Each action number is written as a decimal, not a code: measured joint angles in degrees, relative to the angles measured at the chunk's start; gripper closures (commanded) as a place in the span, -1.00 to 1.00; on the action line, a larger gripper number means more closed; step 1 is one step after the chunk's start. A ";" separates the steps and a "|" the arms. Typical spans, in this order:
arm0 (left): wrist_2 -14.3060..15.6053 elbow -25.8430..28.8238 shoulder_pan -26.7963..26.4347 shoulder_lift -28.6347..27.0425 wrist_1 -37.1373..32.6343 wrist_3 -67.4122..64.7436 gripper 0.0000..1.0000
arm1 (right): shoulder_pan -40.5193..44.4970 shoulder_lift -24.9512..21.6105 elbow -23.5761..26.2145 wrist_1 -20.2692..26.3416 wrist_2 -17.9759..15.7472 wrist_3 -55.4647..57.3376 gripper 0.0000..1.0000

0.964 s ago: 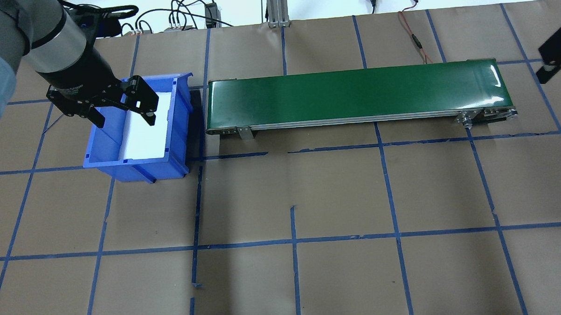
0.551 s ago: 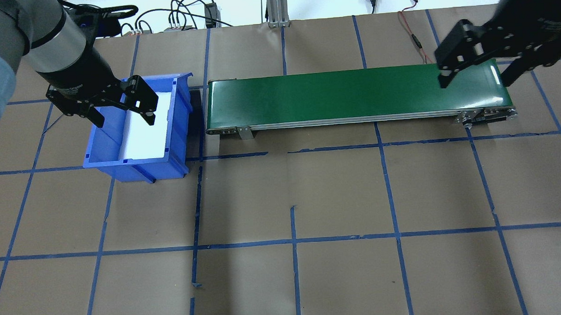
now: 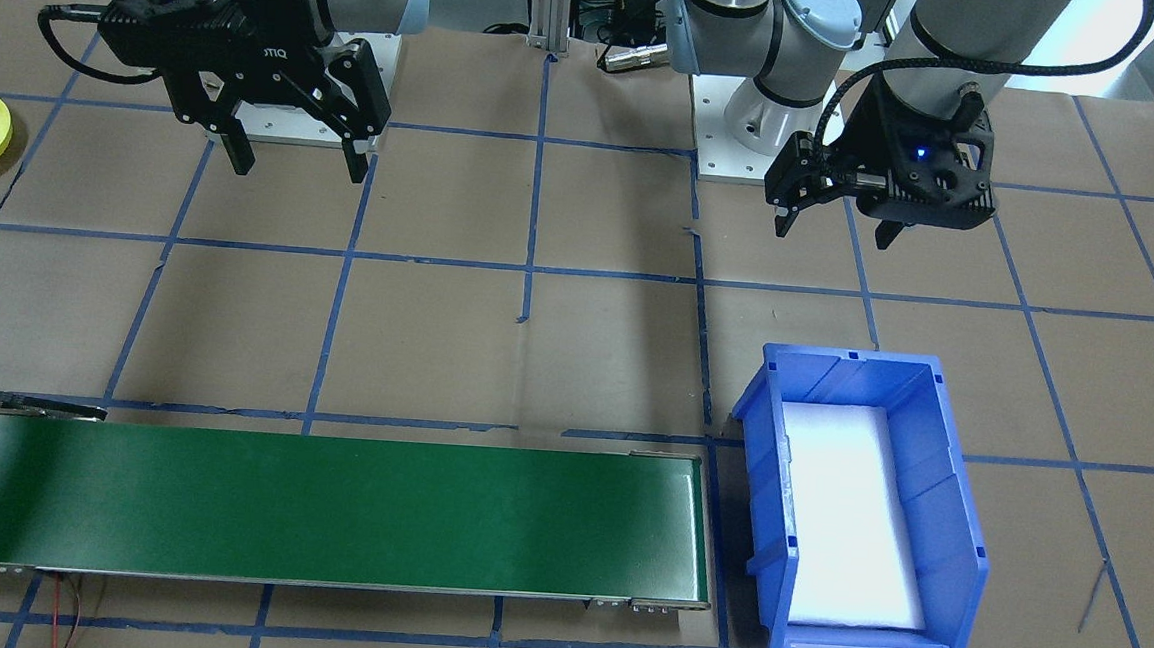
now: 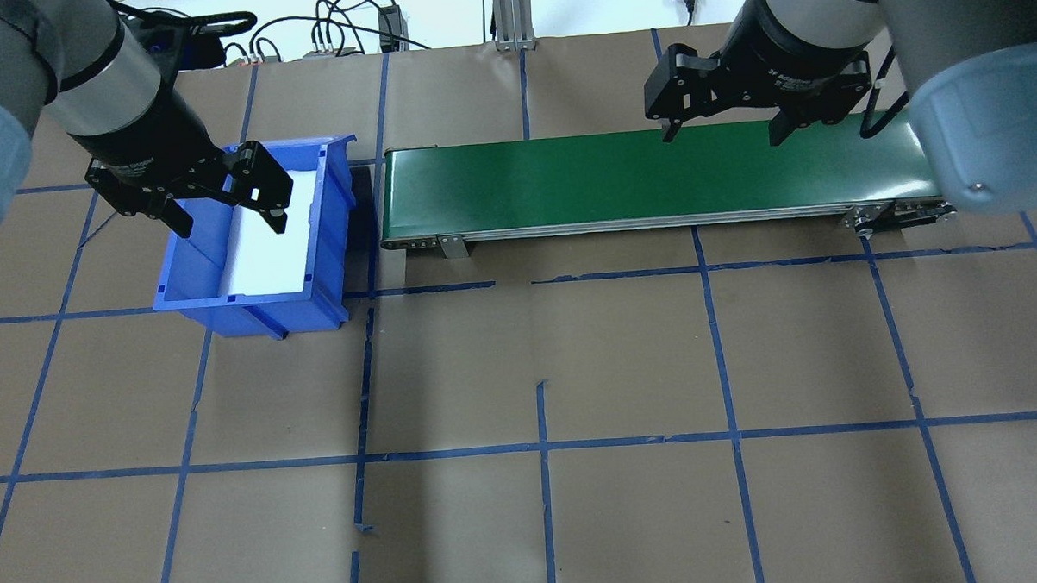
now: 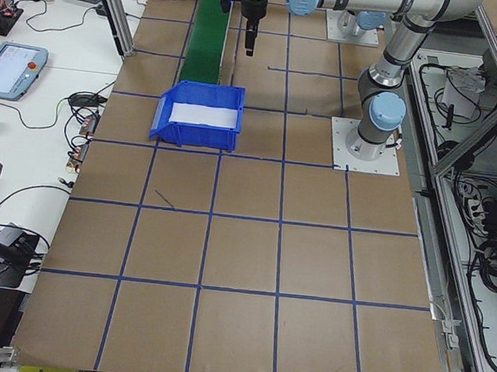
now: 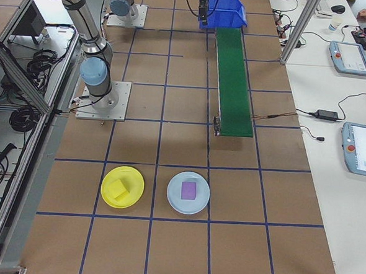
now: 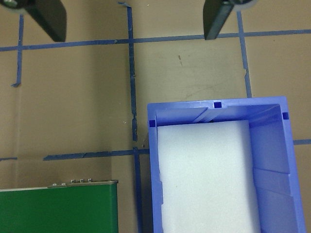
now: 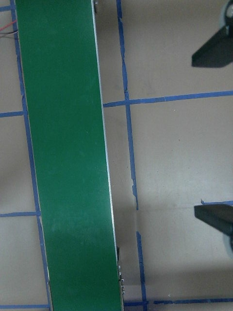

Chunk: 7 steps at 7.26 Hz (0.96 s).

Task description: Move block left to right into plate

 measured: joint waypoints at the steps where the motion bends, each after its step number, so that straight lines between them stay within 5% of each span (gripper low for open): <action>1: -0.04 0.00 0.01 0.01 0.02 0.01 -1.00 | -0.01 0.04 0.57 -0.02 -0.28 -0.28 -1.00; 4: -0.11 0.01 0.06 0.00 0.02 0.02 -1.00 | -0.05 0.01 1.06 7.10 -2.65 -0.02 -1.00; 7: 0.49 0.17 0.19 0.24 0.22 0.10 -1.00 | -2.85 0.03 0.59 8.53 -2.86 -0.37 -1.00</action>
